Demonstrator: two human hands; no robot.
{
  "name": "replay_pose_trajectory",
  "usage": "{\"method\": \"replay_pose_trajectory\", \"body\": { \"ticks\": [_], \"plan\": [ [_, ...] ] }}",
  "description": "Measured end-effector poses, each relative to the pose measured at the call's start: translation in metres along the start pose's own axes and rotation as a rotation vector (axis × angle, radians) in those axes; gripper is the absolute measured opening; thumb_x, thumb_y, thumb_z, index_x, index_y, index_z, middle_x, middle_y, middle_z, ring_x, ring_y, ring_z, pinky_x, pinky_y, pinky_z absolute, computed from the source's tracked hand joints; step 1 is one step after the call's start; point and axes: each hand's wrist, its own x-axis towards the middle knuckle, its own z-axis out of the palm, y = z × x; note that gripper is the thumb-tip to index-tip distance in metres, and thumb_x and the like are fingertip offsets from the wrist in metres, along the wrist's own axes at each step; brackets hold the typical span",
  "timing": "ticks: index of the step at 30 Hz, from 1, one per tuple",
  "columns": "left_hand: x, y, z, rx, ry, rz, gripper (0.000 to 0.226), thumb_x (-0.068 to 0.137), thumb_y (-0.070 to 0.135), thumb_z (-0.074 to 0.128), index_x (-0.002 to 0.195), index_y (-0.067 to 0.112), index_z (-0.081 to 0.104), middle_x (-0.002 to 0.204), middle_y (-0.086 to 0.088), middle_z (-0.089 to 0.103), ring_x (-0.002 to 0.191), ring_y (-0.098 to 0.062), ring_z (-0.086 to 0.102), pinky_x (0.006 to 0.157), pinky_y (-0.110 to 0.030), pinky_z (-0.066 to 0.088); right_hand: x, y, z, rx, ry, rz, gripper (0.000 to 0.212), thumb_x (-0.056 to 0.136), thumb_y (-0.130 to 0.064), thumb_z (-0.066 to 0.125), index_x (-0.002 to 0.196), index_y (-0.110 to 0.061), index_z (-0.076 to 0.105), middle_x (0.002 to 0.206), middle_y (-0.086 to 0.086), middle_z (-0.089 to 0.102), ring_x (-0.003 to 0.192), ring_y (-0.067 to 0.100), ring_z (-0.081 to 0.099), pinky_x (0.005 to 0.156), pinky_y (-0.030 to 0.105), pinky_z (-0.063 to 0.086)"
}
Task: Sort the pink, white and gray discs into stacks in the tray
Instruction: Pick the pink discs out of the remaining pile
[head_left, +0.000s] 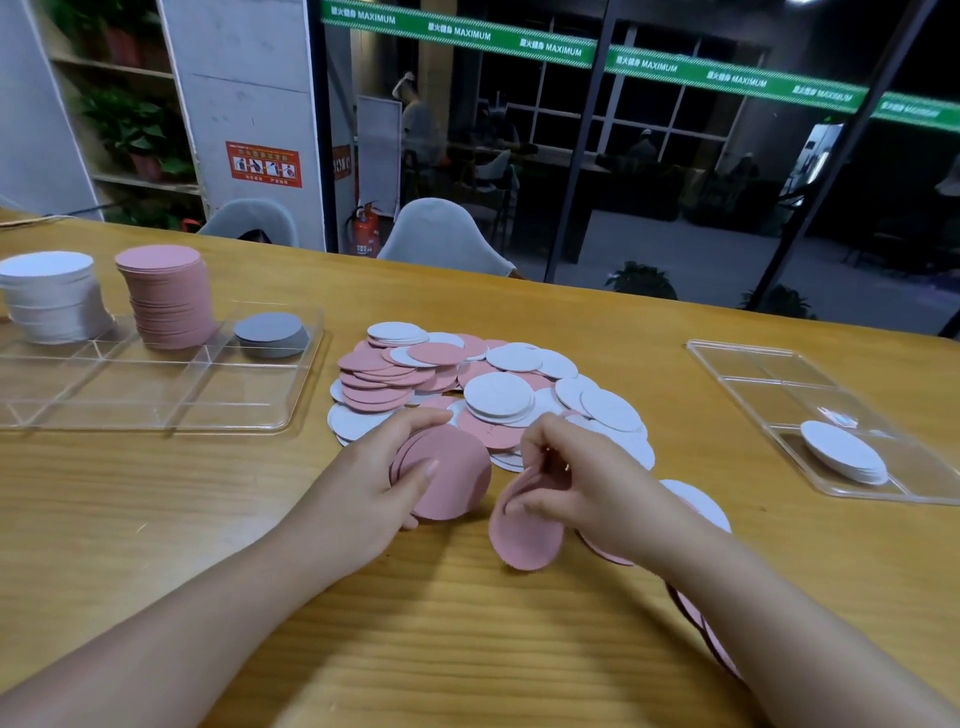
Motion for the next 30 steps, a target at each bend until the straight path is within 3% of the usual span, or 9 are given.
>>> {"method": "replay_pose_trajectory", "body": {
  "ticks": [5, 8, 10, 13, 15, 18, 21, 25, 30],
  "plan": [
    [-0.002, 0.004, 0.005, -0.072, 0.003, 0.056, 0.050, 0.095, 0.013, 0.049, 0.105, 0.062, 0.049, 0.102, 0.025, 0.058, 0.071, -0.010, 0.064, 0.062, -0.022, 0.055, -0.005, 0.000, 0.016, 0.227, 0.188, 0.016, 0.025, 0.080, -0.021, 0.072, 0.074, -0.027, 0.048, 0.060, -0.016, 0.056, 0.055, 0.003, 0.046, 0.055, 0.018, 0.034],
    [-0.002, 0.005, 0.010, -0.096, -0.038, 0.105, 0.036, 0.092, 0.033, 0.048, 0.108, 0.064, 0.048, 0.105, 0.026, 0.058, 0.086, -0.004, 0.061, 0.069, -0.026, 0.055, -0.005, 0.002, 0.027, 0.212, 0.261, 0.049, 0.022, 0.084, -0.027, 0.067, 0.077, -0.025, 0.046, 0.056, -0.015, 0.053, 0.053, 0.005, 0.044, 0.054, 0.018, 0.031],
    [-0.002, 0.003, 0.013, 0.019, -0.072, 0.154, 0.033, 0.085, 0.047, 0.049, 0.116, 0.059, 0.045, 0.115, 0.031, 0.051, 0.104, 0.002, 0.055, 0.082, -0.021, 0.049, -0.006, 0.002, 0.032, 0.143, 0.295, 0.029, 0.021, 0.087, -0.029, 0.063, 0.078, -0.028, 0.044, 0.068, -0.010, 0.055, 0.060, 0.007, 0.048, 0.056, 0.017, 0.034],
    [-0.001, 0.000, 0.016, 0.156, -0.089, 0.196, 0.038, 0.085, 0.039, 0.049, 0.117, 0.056, 0.038, 0.122, 0.037, 0.042, 0.118, 0.009, 0.043, 0.090, -0.008, 0.036, -0.007, -0.004, 0.036, 0.191, 0.230, -0.003, 0.015, 0.091, -0.021, 0.057, 0.084, -0.028, 0.045, 0.073, -0.003, 0.059, 0.061, 0.010, 0.058, 0.060, 0.026, 0.048],
    [-0.001, 0.001, 0.016, 0.185, -0.073, 0.200, 0.043, 0.087, 0.031, 0.049, 0.118, 0.056, 0.035, 0.124, 0.039, 0.039, 0.119, 0.012, 0.039, 0.092, -0.003, 0.029, -0.006, -0.006, 0.032, 0.207, 0.202, -0.011, 0.016, 0.091, -0.018, 0.058, 0.086, -0.030, 0.048, 0.072, -0.009, 0.060, 0.062, 0.011, 0.061, 0.060, 0.025, 0.049],
    [-0.002, 0.000, 0.012, 0.207, -0.064, 0.204, 0.051, 0.093, 0.016, 0.053, 0.118, 0.056, 0.034, 0.128, 0.043, 0.033, 0.122, 0.018, 0.032, 0.094, 0.003, 0.021, -0.006, 0.000, 0.014, 0.137, 0.261, -0.022, 0.027, 0.089, -0.014, 0.060, 0.084, -0.038, 0.049, 0.079, -0.021, 0.061, 0.066, 0.009, 0.060, 0.059, 0.012, 0.041],
    [-0.003, 0.003, 0.011, 0.212, -0.087, 0.218, 0.049, 0.091, 0.023, 0.048, 0.117, 0.063, 0.037, 0.128, 0.041, 0.037, 0.123, 0.015, 0.034, 0.094, 0.002, 0.022, -0.010, 0.015, -0.012, -0.015, 0.258, 0.027, 0.028, 0.086, -0.012, 0.063, 0.079, -0.038, 0.054, 0.080, -0.018, 0.062, 0.074, 0.004, 0.057, 0.064, 0.011, 0.039],
    [-0.005, 0.006, 0.011, 0.223, -0.111, 0.238, 0.055, 0.087, 0.026, 0.043, 0.119, 0.069, 0.033, 0.120, 0.031, 0.047, 0.116, 0.007, 0.044, 0.090, -0.003, 0.030, -0.023, 0.032, -0.036, -0.193, 0.091, 0.210, 0.012, 0.084, -0.023, 0.067, 0.091, -0.032, 0.062, 0.089, -0.017, 0.061, 0.081, 0.004, 0.055, 0.068, 0.017, 0.040],
    [-0.006, 0.004, 0.013, 0.277, -0.185, 0.256, 0.051, 0.090, 0.025, 0.036, 0.126, 0.061, 0.030, 0.115, 0.031, 0.045, 0.111, 0.005, 0.045, 0.088, -0.005, 0.031, -0.043, 0.041, -0.048, -0.303, -0.039, 0.419, 0.050, 0.077, -0.037, 0.072, 0.123, -0.029, 0.054, 0.110, -0.013, 0.051, 0.098, 0.007, 0.047, 0.077, 0.015, 0.037]
  ]
}}
